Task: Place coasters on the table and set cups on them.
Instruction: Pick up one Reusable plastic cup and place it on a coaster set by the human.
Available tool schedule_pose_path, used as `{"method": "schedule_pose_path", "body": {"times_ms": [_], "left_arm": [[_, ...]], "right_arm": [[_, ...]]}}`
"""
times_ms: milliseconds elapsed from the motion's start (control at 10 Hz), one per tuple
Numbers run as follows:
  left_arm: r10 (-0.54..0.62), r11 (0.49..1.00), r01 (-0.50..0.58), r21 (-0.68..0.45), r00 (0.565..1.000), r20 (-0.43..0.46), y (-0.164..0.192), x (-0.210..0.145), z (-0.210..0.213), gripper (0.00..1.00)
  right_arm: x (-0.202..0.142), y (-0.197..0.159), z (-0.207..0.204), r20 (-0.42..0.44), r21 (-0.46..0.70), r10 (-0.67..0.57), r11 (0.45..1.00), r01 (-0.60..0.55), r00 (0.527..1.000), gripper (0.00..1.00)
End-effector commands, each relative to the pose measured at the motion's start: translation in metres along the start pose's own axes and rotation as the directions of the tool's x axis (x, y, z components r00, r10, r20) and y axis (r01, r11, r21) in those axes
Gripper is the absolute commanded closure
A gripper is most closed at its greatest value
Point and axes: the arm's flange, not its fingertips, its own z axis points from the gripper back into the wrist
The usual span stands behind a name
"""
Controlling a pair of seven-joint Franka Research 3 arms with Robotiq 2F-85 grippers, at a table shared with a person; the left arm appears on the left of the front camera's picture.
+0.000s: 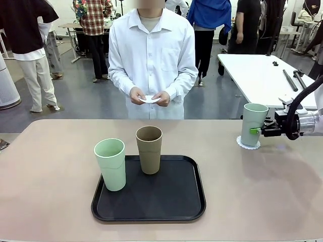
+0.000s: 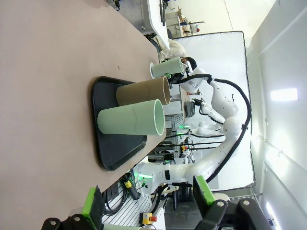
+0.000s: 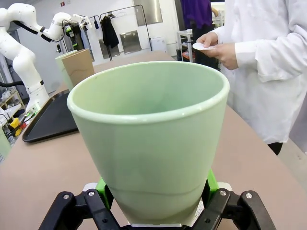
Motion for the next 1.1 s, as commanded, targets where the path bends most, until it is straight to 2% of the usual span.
{"method": "schedule_pose_path", "body": {"times_ms": [0,400,500,1000], "left_arm": [[-0.012,1.0,0.012,-0.019,1.0,0.008,-0.0003,-0.0003,0.0015,0.0],[-0.012,1.0,0.012,-0.019,1.0,0.008,-0.0003,-0.0003,0.0015,0.0],[-0.012,1.0,0.012,-0.019,1.0,0.008,-0.0003,-0.0003,0.0015,0.0],[-0.012,1.0,0.012,-0.019,1.0,0.008,-0.0003,-0.0003,0.0015,0.0]], "right_arm": [[-0.0016,-0.0093,0.0029,-0.022,0.015,0.003,1.0,-0.003,1.0,0.16],[-0.0043,-0.0093,0.004,-0.031,0.035,-0.009,0.999,0.01,0.999,0.16],[-0.0043,-0.0091,0.0038,-0.038,0.039,-0.015,0.999,0.017,0.999,0.0],[-0.0049,-0.0085,0.0013,-0.084,0.043,-0.019,0.999,0.023,0.996,0.0]]}}
